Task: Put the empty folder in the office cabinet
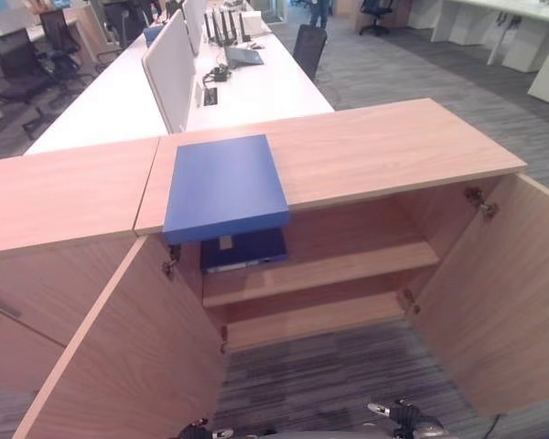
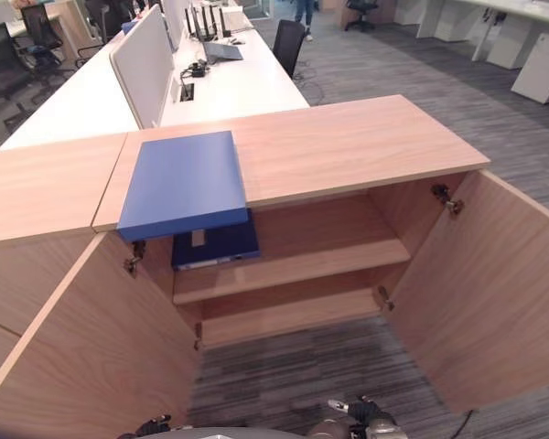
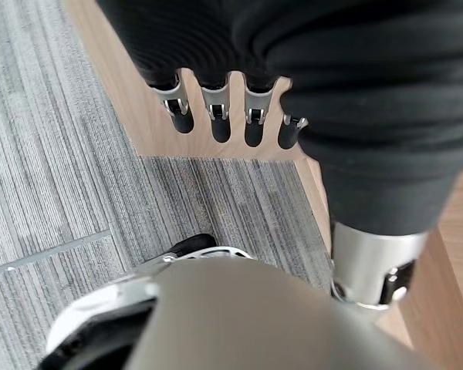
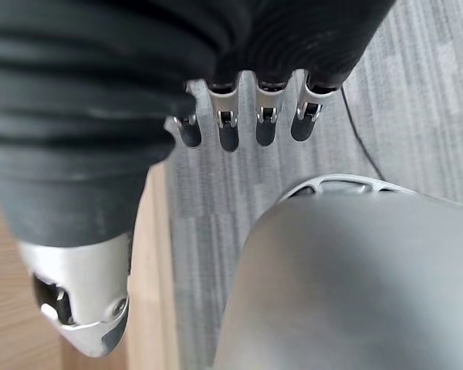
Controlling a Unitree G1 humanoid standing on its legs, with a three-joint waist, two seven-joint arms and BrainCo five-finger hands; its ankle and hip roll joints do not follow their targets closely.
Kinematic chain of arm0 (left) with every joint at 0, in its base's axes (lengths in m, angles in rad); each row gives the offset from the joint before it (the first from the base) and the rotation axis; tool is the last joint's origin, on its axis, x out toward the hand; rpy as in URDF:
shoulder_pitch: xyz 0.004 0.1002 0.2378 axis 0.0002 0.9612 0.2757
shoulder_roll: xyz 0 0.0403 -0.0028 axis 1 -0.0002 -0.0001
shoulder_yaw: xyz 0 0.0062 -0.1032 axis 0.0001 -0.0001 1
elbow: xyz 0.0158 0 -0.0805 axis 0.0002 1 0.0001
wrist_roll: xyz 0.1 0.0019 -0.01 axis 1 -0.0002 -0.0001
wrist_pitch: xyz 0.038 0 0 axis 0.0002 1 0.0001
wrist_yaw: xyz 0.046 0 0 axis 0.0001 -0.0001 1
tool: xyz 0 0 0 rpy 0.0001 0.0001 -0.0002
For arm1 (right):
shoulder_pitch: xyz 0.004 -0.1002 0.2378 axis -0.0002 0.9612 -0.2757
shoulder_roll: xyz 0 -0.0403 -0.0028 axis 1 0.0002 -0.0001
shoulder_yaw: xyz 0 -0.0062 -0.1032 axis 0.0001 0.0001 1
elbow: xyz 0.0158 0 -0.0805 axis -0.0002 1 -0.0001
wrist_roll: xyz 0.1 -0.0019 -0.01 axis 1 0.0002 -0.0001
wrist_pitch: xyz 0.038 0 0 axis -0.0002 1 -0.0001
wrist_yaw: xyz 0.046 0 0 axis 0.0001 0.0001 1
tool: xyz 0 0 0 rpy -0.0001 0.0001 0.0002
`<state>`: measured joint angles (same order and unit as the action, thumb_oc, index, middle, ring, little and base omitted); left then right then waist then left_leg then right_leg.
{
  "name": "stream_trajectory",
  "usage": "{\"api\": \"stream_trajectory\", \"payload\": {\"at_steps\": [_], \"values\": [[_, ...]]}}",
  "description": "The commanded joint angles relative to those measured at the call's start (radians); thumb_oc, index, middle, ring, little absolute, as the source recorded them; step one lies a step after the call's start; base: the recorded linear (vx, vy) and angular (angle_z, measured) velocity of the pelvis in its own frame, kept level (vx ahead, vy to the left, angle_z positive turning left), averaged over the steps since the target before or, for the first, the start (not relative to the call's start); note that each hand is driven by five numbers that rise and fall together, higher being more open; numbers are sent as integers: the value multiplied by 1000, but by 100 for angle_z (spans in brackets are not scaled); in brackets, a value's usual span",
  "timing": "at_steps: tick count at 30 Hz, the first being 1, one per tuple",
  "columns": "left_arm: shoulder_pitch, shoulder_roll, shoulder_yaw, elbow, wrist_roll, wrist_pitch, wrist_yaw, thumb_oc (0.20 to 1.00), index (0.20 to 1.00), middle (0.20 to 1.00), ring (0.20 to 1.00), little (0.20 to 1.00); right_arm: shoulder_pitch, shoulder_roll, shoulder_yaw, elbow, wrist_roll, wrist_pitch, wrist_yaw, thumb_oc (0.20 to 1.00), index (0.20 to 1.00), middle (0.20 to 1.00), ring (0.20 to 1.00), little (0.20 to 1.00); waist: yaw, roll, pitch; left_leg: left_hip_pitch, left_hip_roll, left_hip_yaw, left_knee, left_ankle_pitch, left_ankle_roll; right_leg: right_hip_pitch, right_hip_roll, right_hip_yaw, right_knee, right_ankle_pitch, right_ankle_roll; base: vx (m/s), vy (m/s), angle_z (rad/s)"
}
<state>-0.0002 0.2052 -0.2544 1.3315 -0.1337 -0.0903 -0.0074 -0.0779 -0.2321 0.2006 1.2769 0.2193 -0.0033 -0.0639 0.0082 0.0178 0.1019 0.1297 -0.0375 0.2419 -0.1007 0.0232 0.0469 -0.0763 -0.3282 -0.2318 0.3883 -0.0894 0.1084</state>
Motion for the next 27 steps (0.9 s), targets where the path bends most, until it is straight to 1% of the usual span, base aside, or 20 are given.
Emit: {"api": "stream_trajectory", "payload": {"at_steps": [1, 4, 5, 6, 8, 9, 10, 12, 14, 16, 18, 19, 20, 21, 22, 23, 24, 25, 26, 27], "values": [[-46, -15, -3, -20, -15, -32, 32, 1000, 1000, 1000, 1000, 1000, -59, 22, 31, -7, 76, -32, -5, 1000, 1000, 1000, 1000, 1000, 0, 13, 34, 9, 3, -97, 13, -57, -26, 44, 93, 69, -194, 112, 22, 41, -66, 17], [-53, -12, -1, -46, -26, -36, 49, 1000, 1000, 1000, 1000, 1000, -55, 25, 36, 2, 70, -29, -8, 1000, 1000, 1000, 1000, 1000, 8, 7, 24, 4, 9, -107, 13, -54, -29, 52, 109, 69, -216, 113, 25, 45, -159, 24], [-67, -6, -2, -71, -35, -34, 65, 1000, 1000, 1000, 1000, 1000, -60, 26, 38, 1, 67, -27, -9, 1000, 1000, 1000, 1000, 1000, 2, 3, 30, 0, 23, -134, 13, -46, -32, 17, 107, 121, -154, 150, 50, 9, -152, 27], [-67, -6, -2, -71, -35, -34, 65, 1000, 1000, 1000, 1000, 1000, -60, 26, 38, 1, 67, -27, -9, 1000, 1000, 1000, 1000, 1000, 4, 3, 27, -4, 24, -132, 13, -45, -32, 13, 108, 123, -156, 153, 49, 13, -233, 42], [-77, 3, -11, -96, -27, -35, 73, 1000, 1000, 1000, 1000, 1000, -64, 29, 38, -1, 72, -26, -14, 1000, 1000, 1000, 1000, 1000, 7, -1, 31, -21, 53, -146, 13, -38, -47, 22, 96, 160, -193, 155, 50, 10, -312, 51], [-84, 7, -31, -101, -15, -36, 80, 1000, 1000, 1000, 1000, 1000, -72, 24, 44, -2, 68, -23, -12, 1000, 1000, 1000, 1000, 1000, 6, -5, 26, -40, 84, -160, 13, -30, -68, 22, 80, 170, -256, 168, 48, 56, -483, 36], [-87, 11, -31, -97, -9, -39, 84, 1000, 1000, 1000, 1000, 1000, -76, 24, 43, 3, 60, -21, -12, 1000, 1000, 1000, 1000, 1000, 3, -12, 21, -40, 98, -175, 13, -28, -81, 37, 88, 194, -305, 153, 53, 108, -460, 16], [-75, 12, -23, -92, -13, -39, 88, 1000, 1000, 1000, 1000, 1000, -71, 31, 53, 17, 45, -21, -13, 1000, 1000, 1000, 1000, 1000, 15, -27, 7, -25, 129, -175, 13, -29, -101, 61, 100, 185, -343, 135, 55, 147, -386, 19], [-65, 11, -14, -91, -33, -40, 94, 1000, 1000, 1000, 1000, 1000, -70, 28, 70, 14, 28, -25, -14, 1000, 1000, 1000, 1000, 1000, 20, -31, 4, -27, 190, -180, 13, -3, -127, 83, 145, 166, -357, 118, 43, 111, -465, 1], [-58, 4, -8, -124, -70, -42, 102, 1000, 1000, 1000, 1000, 1000, -72, 17, 79, -3, 33, -38, -23, 1000, 1000, 1000, 1000, 1000, 22, -32, 15, -57, 229, -196, 58, 23, -141, 108, 182, 133, -372, 98, 20, 8, -394, 14], [-59, 1, -9, -148, -80, -40, 99, 1000, 1000, 1000, 1000, 1000, -73, 9, 74, -3, 38, -39, -28, 1000, 1000, 1000, 1000, 1000, 23, -36, 24, -92, 234, -203, 108, 25, -140, 109, 189, 120, -369, 91, 9, -90, -257, 7], [-71, -4, -30, -183, -80, -36, 96, 1000, 1000, 1000, 1000, 1000, -68, -7, 63, 5, 46, -37, -40, 1000, 1000, 1000, 1000, 1000, 17, -49, 45, -159, 237, -155, 211, 22, -129, 114, 186, 77, -361, 81, -12, -106, -177, 33], [-71, -4, -30, -183, -80, -36, 96, 1000, 1000, 1000, 1000, 1000, -68, -7, 63, 5, 46, -37, -40, 1000, 1000, 1000, 1000, 1000, 17, -48, 44, -162, 237, -156, 214, 21, -129, 113, 186, 76, -361, 81, -12, -164, -291, 71], [-69, -5, -49, -218, -80, -39, 85, 1000, 1000, 1000, 1000, 1000, -62, -19, 56, 17, 59, -36, -45, 1000, 1000, 1000, 1000, 1000, 23, -55, 55, -197, 182, -144, 302, -26, -105, 126, 188, 62, -360, 70, -29, -68, -140, 53], [-70, -8, -53, -213, -82, -39, 79, 1000, 1000, 1000, 1000, 1000, -60, -21, 50, 23, 61, -34, -42, 1000, 1000, 1000, 1000, 1000, 20, -57, 50, -209, 160, -141, 301, -32, -101, 128, 186, 55, -364, 73, -29, -67, -141, 38], [-70, -8, -53, -213, -82, -39, 79, 1000, 1000, 1000, 1000, 1000, -60, -21, 50, 23, 61, -34, -42, 1000, 1000, 1000, 1000, 1000, 19, -57, 50, -210, 160, -141, 302, -32, -101, 128, 186, 54, -364, 73, -29, 9, -40, 15], [-65, -25, -66, -209, -85, -31, 63, 1000, 1000, 1000, 1000, 1000, -52, -20, 34, 39, 69, -29, -37, 1000, 1000, 1000, 1000, 1000, 8, -43, 35, -174, 176, -44, 228, -23, -95, 140, 201, 32, -378, 71, -29, 40, -2, 18], [-55, -26, -67, -221, -90, -28, 58, 1000, 1000, 1000, 1000, 1000, -48, -19, 32, 40, 72, -29, -38, 1000, 1000, 1000, 1000, 1000, 10, -35, 31, -158, 173, -34, 203, -18, -94, 140, 208, 32, -380, 68, -29, 47, 15, 33], [-58, -33, -75, -205, -94, -23, 49, 1000, 1000, 1000, 1000, 1000, -41, -17, 9, 46, 99, -32, -43, 1000, 1000, 1000, 1000, 1000, 4, -32, 20, -162, 150, -73, 178, -3, -99, 145, 206, 5, -403, 76, -28, 30, 29, 21], [-58, -33, -75, -205, -94, -23, 49, 1000, 1000, 1000, 1000, 1000, -41, -17, 9, 46, 99, -32, -43, 1000, 1000, 1000, 1000, 1000, 3, -32, 20, -162, 150, -74, 178, -3, -99, 145, 206, 4, -403, 76, -28, 17, 17, 23]]}}
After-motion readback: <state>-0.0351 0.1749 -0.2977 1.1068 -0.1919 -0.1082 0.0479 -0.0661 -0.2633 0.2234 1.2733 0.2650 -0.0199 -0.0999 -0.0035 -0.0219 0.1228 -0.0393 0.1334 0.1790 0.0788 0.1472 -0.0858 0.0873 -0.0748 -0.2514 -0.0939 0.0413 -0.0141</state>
